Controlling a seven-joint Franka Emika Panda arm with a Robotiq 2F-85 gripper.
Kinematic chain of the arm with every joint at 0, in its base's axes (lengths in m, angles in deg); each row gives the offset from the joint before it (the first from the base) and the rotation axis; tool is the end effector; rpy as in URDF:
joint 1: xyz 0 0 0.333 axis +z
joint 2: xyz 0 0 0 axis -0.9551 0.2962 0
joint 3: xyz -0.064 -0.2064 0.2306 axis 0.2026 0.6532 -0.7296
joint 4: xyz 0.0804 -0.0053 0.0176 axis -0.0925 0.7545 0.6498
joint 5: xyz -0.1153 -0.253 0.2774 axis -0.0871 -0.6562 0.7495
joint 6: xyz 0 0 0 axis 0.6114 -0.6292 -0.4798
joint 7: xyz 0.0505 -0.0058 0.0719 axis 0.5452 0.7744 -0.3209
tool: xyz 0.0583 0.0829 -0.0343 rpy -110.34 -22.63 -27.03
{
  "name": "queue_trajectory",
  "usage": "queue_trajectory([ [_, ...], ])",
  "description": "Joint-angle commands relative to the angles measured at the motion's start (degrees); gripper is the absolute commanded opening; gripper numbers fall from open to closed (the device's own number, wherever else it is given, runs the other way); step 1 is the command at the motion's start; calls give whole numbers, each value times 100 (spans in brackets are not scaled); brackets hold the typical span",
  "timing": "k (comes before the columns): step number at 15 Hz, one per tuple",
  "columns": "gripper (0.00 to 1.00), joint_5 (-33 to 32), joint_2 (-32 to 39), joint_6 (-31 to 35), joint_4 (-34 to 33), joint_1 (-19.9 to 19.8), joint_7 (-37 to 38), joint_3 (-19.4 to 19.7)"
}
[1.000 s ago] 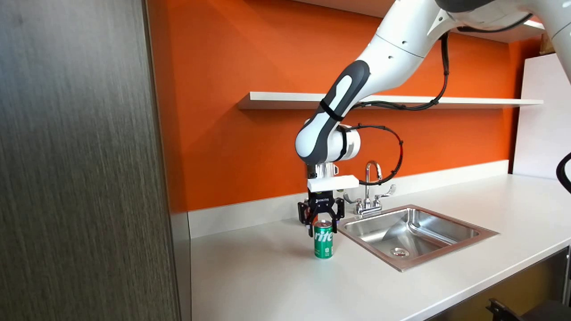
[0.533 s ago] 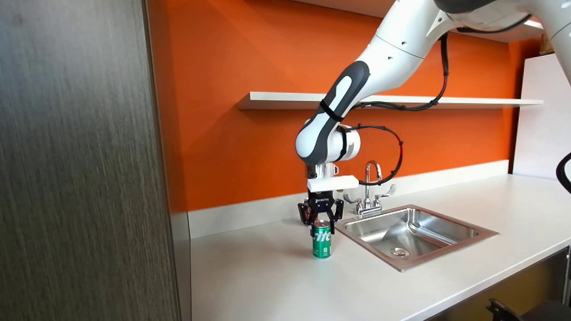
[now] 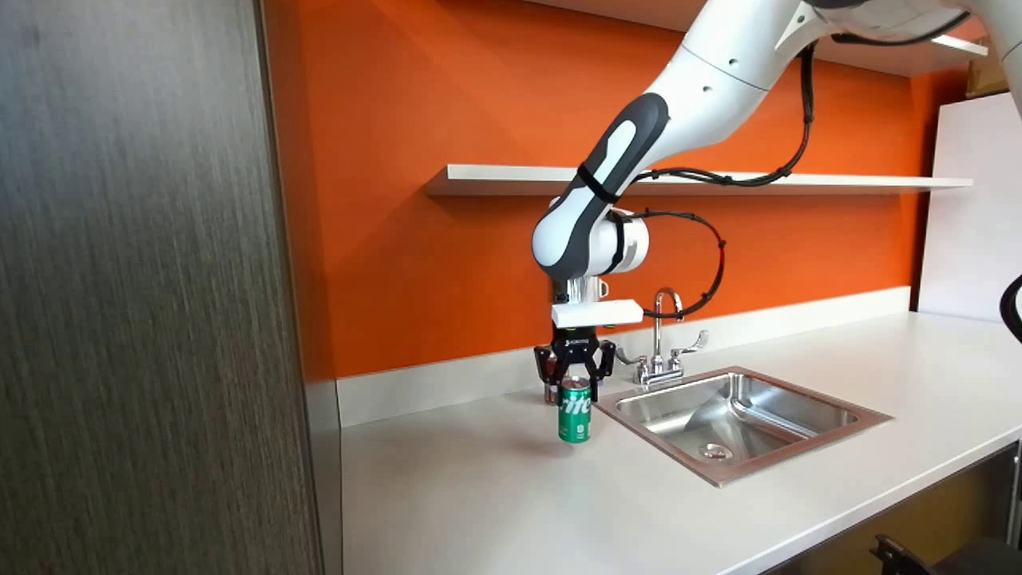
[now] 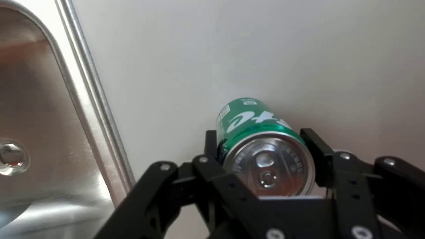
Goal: Put the green can inside the sink
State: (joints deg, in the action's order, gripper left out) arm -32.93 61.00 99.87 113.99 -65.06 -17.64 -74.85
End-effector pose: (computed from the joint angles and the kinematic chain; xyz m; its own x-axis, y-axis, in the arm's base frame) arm 0.5667 0.1070 0.2663 0.9920 -0.1229 -0.0273 -0.1230 -0.9924 -0.0033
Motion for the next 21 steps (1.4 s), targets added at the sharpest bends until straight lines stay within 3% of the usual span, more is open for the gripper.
queue_trajectory([
  [1,38,-82,-559,-94,216,46,160,79],
  [9,38,49,-878,-18,434,-265,114,343],
  [21,38,843,-495,533,573,-1313,-54,1091],
])
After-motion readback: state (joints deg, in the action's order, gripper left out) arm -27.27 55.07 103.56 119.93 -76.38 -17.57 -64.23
